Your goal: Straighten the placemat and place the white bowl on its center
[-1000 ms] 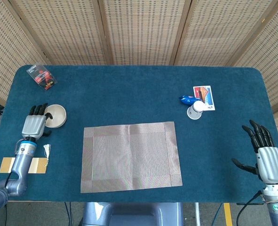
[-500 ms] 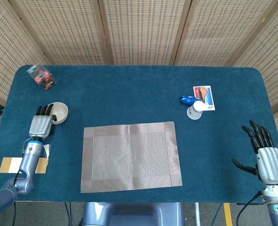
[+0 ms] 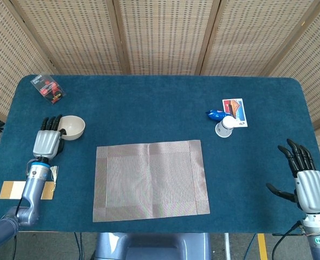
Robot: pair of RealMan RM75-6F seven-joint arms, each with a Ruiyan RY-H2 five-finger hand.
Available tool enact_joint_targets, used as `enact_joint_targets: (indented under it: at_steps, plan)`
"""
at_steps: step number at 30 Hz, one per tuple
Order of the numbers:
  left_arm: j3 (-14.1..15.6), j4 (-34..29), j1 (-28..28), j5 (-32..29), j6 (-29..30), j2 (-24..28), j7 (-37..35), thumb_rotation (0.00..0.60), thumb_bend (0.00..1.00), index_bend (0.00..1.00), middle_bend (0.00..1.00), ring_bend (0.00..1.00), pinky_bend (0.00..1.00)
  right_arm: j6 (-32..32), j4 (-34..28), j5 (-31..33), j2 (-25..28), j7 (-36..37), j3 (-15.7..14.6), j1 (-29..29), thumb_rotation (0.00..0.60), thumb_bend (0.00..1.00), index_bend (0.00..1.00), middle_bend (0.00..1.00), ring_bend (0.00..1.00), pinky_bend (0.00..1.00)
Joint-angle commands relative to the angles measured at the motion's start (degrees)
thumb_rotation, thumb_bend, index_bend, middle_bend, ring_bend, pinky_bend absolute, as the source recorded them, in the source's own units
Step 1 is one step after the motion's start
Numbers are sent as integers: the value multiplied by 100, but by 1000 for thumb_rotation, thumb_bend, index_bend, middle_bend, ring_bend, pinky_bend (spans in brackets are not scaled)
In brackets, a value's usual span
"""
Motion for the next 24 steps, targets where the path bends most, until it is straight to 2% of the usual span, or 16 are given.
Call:
enact_joint_targets:
  at_steps: [1,11,16,24]
  plan:
    - [11,-314,62,208,326,152,34,600,579,858,0,0,0,15,-6,-9,8,17,-2,-7,600,89,151,0,0,0]
    - [62,-1392,101,699,1019,474,347,600,578,862,0,0,0,84,-30,-78,59,113,-16,-29,600,89,151,0,0,0]
    - [162,-2212,34,1123,1321,575,703,600,579,862,0,0,0,104,-42,-86,85,163,-16,-37,600,89,155,0,0,0]
    - [317,-2940,-203,1531,1246,232,1386,600,579,862,0,0,0,143,-50,-91,132,261,-8,-51,600,88,155,0,0,0]
